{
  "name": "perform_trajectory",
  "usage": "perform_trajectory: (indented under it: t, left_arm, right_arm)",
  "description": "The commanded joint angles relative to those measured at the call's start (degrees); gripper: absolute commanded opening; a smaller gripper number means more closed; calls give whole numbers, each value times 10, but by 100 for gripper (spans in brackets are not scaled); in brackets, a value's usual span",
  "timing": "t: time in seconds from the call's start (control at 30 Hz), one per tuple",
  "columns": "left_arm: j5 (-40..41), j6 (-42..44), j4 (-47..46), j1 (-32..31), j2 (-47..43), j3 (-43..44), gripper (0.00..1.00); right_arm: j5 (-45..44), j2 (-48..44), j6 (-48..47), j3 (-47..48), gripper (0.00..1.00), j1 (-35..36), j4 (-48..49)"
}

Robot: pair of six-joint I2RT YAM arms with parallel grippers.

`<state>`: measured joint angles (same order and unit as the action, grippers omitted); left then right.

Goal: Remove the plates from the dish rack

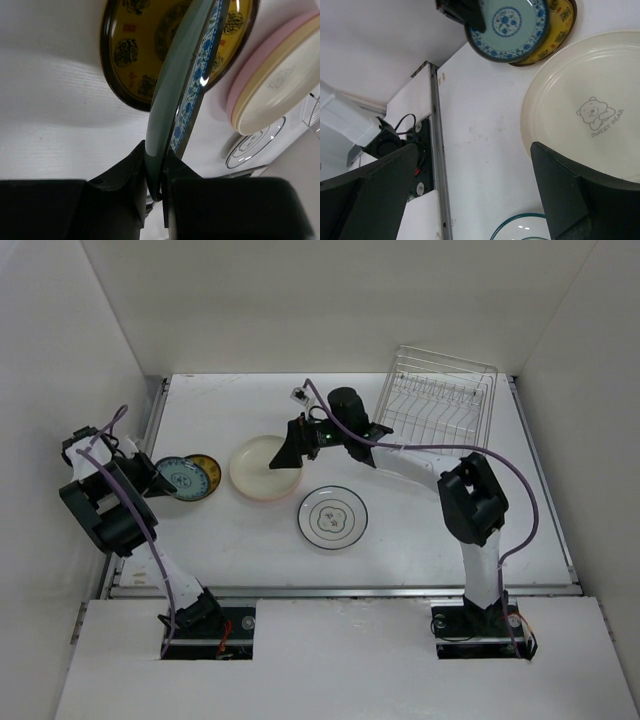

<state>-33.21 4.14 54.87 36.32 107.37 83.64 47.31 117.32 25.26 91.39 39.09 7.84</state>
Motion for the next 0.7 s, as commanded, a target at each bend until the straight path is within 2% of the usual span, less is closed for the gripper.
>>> perform_trajectory:
  t: [0.0,0.23,0.3,0.4,0.47,0.67]
  left_arm:
    - [-19,-15,14,-7,13,42,0]
    - [31,-20,23,-45,79,77,2]
    - [37,-20,31,-45,93,82,17]
    - [56,-26,37,-50,100,82,51]
    - [68,-26,42,-50,106,82,56]
    - [88,-15,59,-50,92,88,59]
  right_arm:
    - [3,-43,-20,-9,100,5,0]
    - [9,-54,-25,-20,100,5,0]
    - [9,-60,-25,-20,100,5,0]
    - [9,-66,-25,-25,100,5,-5]
    - [9,-66,-30,-25,100,5,-5]
    - [9,-71,-30,-25,100,5,-5]
